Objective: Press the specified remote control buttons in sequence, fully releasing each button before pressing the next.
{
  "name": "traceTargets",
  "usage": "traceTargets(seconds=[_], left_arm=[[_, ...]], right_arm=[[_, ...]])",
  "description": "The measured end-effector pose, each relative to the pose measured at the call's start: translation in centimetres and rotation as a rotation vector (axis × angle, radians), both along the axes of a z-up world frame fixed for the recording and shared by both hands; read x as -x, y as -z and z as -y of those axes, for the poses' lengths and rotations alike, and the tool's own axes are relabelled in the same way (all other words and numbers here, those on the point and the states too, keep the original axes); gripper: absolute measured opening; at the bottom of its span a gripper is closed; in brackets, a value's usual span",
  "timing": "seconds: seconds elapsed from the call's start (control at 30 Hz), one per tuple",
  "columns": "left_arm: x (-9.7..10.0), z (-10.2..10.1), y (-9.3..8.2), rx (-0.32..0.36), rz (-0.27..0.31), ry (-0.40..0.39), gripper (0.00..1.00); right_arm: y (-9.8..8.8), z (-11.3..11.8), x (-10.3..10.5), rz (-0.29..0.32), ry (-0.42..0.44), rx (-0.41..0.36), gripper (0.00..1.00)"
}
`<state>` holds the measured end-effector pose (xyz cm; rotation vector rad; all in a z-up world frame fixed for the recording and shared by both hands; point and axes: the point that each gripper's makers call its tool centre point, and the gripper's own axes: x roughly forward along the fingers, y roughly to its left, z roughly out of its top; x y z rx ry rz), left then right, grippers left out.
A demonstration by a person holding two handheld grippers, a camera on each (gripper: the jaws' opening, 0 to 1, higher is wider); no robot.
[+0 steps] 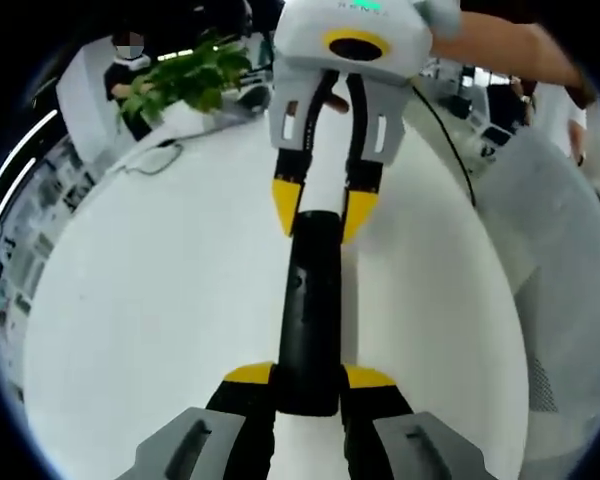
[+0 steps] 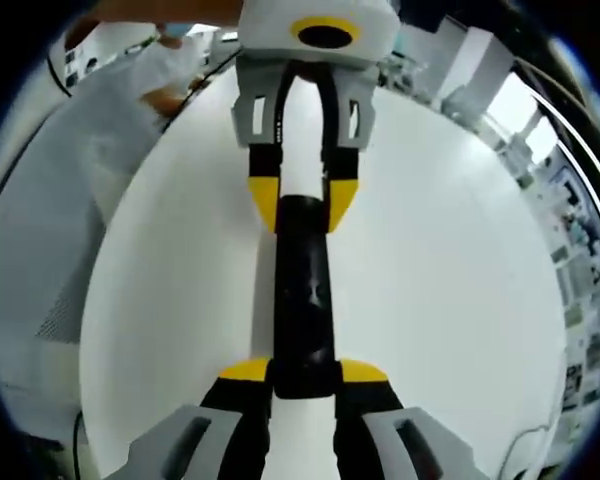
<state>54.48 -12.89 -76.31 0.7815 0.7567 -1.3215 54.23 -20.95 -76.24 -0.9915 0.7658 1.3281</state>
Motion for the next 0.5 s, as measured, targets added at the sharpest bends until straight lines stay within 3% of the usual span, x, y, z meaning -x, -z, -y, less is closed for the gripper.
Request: traceTargets(seconds=[0.5], left_arm=[[-5.1,0.0,0.4,-0.025,0.030,-0.003,0.23]], right_arm=[[0.6,0.1,-5.2,0.032,0.007,0.002,0.20]])
